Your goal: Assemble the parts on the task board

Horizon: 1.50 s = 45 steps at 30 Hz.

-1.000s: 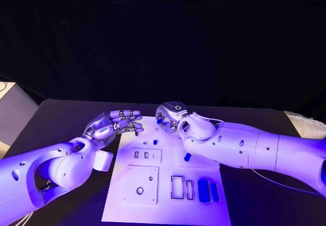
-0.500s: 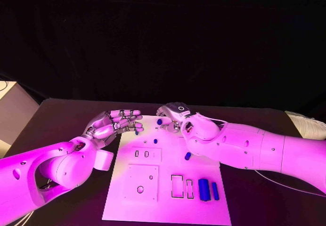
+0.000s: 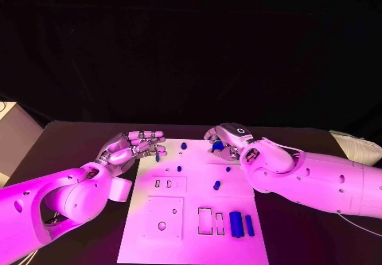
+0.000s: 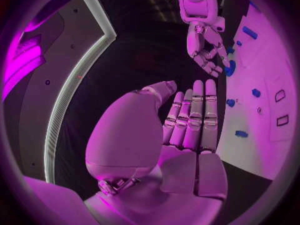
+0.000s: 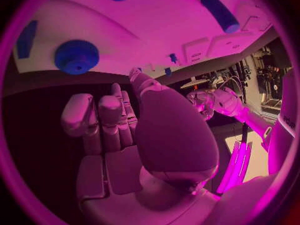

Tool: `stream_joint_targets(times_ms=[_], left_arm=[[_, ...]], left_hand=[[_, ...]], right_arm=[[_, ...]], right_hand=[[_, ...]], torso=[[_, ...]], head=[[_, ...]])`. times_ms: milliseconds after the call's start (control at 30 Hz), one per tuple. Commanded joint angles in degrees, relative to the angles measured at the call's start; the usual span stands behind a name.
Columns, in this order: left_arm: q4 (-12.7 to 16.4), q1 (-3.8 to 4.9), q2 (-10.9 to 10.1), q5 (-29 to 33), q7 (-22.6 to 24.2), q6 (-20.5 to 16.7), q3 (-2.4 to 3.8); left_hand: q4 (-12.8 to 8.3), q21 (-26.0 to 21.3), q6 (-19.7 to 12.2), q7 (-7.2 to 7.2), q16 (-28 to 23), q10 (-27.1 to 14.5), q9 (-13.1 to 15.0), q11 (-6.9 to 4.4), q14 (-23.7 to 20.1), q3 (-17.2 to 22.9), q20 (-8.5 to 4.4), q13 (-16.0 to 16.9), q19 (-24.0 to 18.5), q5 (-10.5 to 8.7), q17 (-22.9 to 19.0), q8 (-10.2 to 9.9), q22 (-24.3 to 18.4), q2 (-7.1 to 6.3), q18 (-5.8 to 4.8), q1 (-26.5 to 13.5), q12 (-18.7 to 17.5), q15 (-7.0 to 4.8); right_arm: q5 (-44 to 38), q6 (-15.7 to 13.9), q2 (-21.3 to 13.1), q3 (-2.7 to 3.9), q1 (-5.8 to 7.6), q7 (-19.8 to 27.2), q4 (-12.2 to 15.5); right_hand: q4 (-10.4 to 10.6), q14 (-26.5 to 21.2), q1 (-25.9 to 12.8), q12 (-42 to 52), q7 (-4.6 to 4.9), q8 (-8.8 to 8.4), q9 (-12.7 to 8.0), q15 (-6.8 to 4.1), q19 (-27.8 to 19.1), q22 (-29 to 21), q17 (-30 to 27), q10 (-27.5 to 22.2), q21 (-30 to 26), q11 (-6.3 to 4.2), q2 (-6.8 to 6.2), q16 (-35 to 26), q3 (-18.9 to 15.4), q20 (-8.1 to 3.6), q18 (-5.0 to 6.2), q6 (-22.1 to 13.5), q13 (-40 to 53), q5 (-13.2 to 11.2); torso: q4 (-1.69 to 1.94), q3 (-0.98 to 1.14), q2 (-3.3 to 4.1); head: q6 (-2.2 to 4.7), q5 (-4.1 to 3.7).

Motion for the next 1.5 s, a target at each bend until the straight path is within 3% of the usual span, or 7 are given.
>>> stream_joint_targets(times_ms=[33, 233, 267, 333, 467, 967, 1500], left_arm=[[-0.19, 0.07, 0.02, -0.16, 0.45, 1.20, 0.05], [-0.72, 0.06, 0.19, -0.16, 0.50, 1.37, 0.05], [-0.79, 0.06, 0.24, -0.16, 0.50, 1.41, 0.05], [-0.89, 0.06, 0.32, -0.16, 0.49, 1.49, 0.04], [-1.09, 0.05, 0.47, -0.16, 0.45, 1.62, 0.04], [-1.39, 0.04, 0.79, -0.16, 0.23, 1.87, 0.04], [-1.45, 0.05, 0.70, -0.17, 0.05, 1.87, 0.04]], left_hand=[[-0.50, 0.61, 0.13, 0.95, 0.26, 0.38, -0.08, 0.04, -0.37, 0.05, -0.10, -0.01, -0.59, -0.22, 0.27, -0.32, 0.43, 0.16, -0.19, -0.53, -0.29, -0.01], [-0.50, 0.61, 0.13, 0.95, 0.26, 0.38, -0.08, 0.04, -0.37, 0.05, -0.10, -0.01, -0.59, -0.22, 0.27, -0.32, 0.43, 0.16, -0.19, -0.53, -0.29, -0.01], [-0.50, 0.61, 0.13, 0.95, 0.26, 0.38, -0.08, 0.04, -0.37, 0.05, -0.10, -0.01, -0.59, -0.22, 0.27, -0.32, 0.43, 0.16, -0.19, -0.53, -0.29, -0.01], [-0.50, 0.61, 0.13, 0.95, 0.26, 0.38, -0.08, 0.04, -0.37, 0.05, -0.10, -0.01, -0.59, -0.22, 0.27, -0.32, 0.43, 0.16, -0.19, -0.53, -0.29, -0.01], [-0.50, 0.61, 0.13, 0.95, 0.26, 0.38, -0.08, 0.04, -0.37, 0.05, -0.10, -0.01, -0.59, -0.22, 0.27, -0.32, 0.43, 0.16, -0.19, -0.53, -0.29, -0.01], [-0.50, 0.61, 0.13, 0.95, 0.26, 0.38, -0.08, 0.04, -0.37, 0.05, -0.10, -0.01, -0.59, -0.22, 0.27, -0.32, 0.43, 0.16, -0.19, -0.53, -0.29, -0.01], [-0.93, 1.38, 0.27, 0.89, 0.25, 0.50, -0.07, -0.01, -0.40, 0.29, -0.13, -0.01, -1.12, -0.20, 0.49, -0.34, 0.96, 0.26, -0.20, -0.68, -0.27, -0.04]], right_arm=[[5.65, -2.66, -2.86, 0.09, 0.15, 1.57, 2.34], [12.88, 0.42, -6.49, 0.21, 0.51, 3.24, 2.99], [13.64, 1.29, -6.79, 0.22, 0.56, 3.24, 2.79], [14.52, 2.68, -7.12, 0.23, 0.61, 3.05, 2.39], [15.57, 5.30, -7.22, 0.24, 0.73, 2.08, 1.27], [17.94, 8.30, -2.53, 0.26, 0.87, -1.22, -4.27], [18.87, 6.75, -1.32, 0.35, 1.13, -2.20, -4.97]], right_hand=[[1.08, 0.53, -0.09, 1.36, -0.30, 0.22, -0.02, -0.75, 1.11, 2.29, 2.06, 5.04, 1.79, -0.94, -1.41, 1.53, 2.20, -0.39, -0.55, 1.00, 0.94, 0.17], [1.72, 2.17, -1.25, 11.28, -1.50, -0.24, -0.23, -2.45, 3.81, 8.55, 9.46, 14.84, 6.88, -2.98, -4.48, 6.52, 0.77, -1.67, -1.80, 0.86, 8.77, 1.31], [1.32, 3.16, -1.05, 29.95, -2.07, -0.12, -0.07, -2.71, 4.80, 11.01, 14.23, 12.85, 8.92, -3.31, -3.44, 9.82, -2.02, -2.10, -2.30, 0.76, 28.27, 4.96], [3.08, 4.33, -1.54, 64.22, -0.73, -0.32, -0.09, -2.21, 6.47, 15.46, 23.83, 14.83, 12.49, -2.72, -2.21, 15.42, -6.16, -1.38, -3.31, -0.51, 63.68, 5.35], [3.75, 6.18, -2.22, 78.06, -0.19, -0.11, -0.15, -0.84, 9.38, 21.56, 34.36, 20.44, 17.47, -1.44, -1.16, 20.85, -9.32, -0.34, -4.58, -1.23, 79.11, 5.51], [3.83, 7.60, -2.76, 82.95, 0.20, 0.48, -0.18, -0.15, 11.86, 26.06, 42.26, 24.43, 21.18, -0.74, 0.20, 24.17, -10.49, 0.46, -5.75, -1.21, 84.84, 6.98], [3.87, 7.76, -3.31, 83.15, 0.15, 0.85, -0.15, -0.12, 11.86, 26.06, 43.07, 24.63, 21.18, -0.76, 0.78, 24.48, -9.88, 0.53, -5.75, -0.70, 85.07, 9.02]], torso=[[-0.81, 0.50, -0.21], [-1.17, 0.96, -0.31], [-1.14, 0.99, -0.32], [-1.10, 1.03, -0.32], [-0.91, 0.97, -0.28], [-0.69, 0.81, -0.09], [-0.57, 0.91, 0.10]], head=[[0.20, 0.00], [0.27, 0.00], [0.29, 0.01], [0.27, 0.05], [0.18, -0.05], [-0.39, 0.13], [-0.90, 0.07]])
